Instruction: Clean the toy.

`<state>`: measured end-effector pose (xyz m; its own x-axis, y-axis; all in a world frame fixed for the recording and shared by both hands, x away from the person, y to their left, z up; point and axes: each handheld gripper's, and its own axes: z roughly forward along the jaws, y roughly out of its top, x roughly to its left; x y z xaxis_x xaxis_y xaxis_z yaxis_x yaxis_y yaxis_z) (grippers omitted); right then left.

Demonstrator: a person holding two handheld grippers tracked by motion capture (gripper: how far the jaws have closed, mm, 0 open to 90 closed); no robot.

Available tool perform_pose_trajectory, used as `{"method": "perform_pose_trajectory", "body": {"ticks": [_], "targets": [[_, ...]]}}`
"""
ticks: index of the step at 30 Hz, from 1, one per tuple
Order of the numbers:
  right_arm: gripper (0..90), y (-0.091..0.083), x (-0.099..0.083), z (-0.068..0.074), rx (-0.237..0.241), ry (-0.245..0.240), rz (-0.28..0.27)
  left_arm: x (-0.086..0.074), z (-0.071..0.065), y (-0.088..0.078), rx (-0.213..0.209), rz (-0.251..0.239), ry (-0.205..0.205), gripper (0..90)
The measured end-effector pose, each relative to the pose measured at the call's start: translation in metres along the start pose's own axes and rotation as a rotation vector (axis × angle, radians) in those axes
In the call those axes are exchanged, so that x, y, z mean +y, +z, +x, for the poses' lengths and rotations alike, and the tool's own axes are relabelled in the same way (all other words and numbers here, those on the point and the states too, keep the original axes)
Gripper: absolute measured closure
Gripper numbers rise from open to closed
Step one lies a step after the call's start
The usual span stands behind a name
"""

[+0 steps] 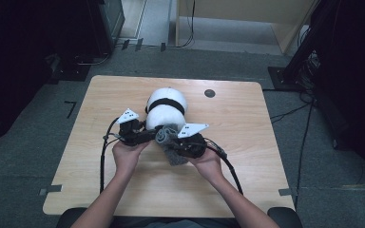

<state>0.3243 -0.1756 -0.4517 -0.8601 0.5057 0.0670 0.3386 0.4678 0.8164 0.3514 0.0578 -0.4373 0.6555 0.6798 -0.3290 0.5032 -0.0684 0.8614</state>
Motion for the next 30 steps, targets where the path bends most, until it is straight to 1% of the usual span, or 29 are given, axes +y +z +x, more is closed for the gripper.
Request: {"method": "perform_pose_trajectory", "body": {"ticks": [2,4,5,8,11,16,21,23,24,26,27,28,30], "targets": [[78.4,0.001,-0.001,-0.002,0.003,0.002,0.01,0.0,0.0,-0.002,0.004,-0.007,0.007,42.4],[78.3,0.001,-0.003,-0.005,-0.006,-0.008,0.028,0.0,-0.001,-0.003,0.012,0.0,0.024,42.3],[78.3,0.001,-0.004,-0.006,-0.009,-0.014,0.033,0.0,-0.001,-0.004,0.011,0.001,0.02,42.3],[78.3,0.001,-0.007,-0.011,-0.01,-0.004,0.047,0.0,0.002,-0.005,0.002,-0.003,0.013,42.3],[78.3,0.0,-0.009,-0.017,-0.016,0.009,0.061,0.001,0.002,-0.007,-0.005,-0.008,0.019,42.3],[78.2,-0.002,-0.014,-0.028,-0.034,0.039,0.081,0.001,0.006,-0.01,-0.038,-0.008,0.01,42.3],[78.2,-0.007,-0.017,-0.038,-0.07,0.059,0.101,0.001,0.008,-0.014,-0.046,-0.007,0.032,42.2],[78.2,-0.009,-0.019,-0.043,-0.083,0.077,0.104,0.001,0.009,-0.016,-0.044,-0.009,0.043,42.2],[78.1,-0.011,-0.02,-0.046,-0.09,0.094,0.106,0.001,0.009,-0.016,-0.039,-0.009,0.052,42.2],[78.1,-0.014,-0.025,-0.055,-0.083,0.152,0.114,0.0,0.01,-0.017,-0.02,-0.003,0.065,42.1],[78.1,-0.015,-0.027,-0.058,-0.085,0.172,0.114,0.0,0.011,-0.016,-0.012,0.001,0.07,42.1],[78.0,-0.017,-0.028,-0.061,-0.088,0.19,0.12,-0.001,0.012,-0.016,-0.008,0.005,0.072,42.1],[78.0,-0.021,-0.03,-0.066,-0.103,0.209,0.115,-0.001,0.014,-0.015,0.001,0.013,0.082,42.1]]}}
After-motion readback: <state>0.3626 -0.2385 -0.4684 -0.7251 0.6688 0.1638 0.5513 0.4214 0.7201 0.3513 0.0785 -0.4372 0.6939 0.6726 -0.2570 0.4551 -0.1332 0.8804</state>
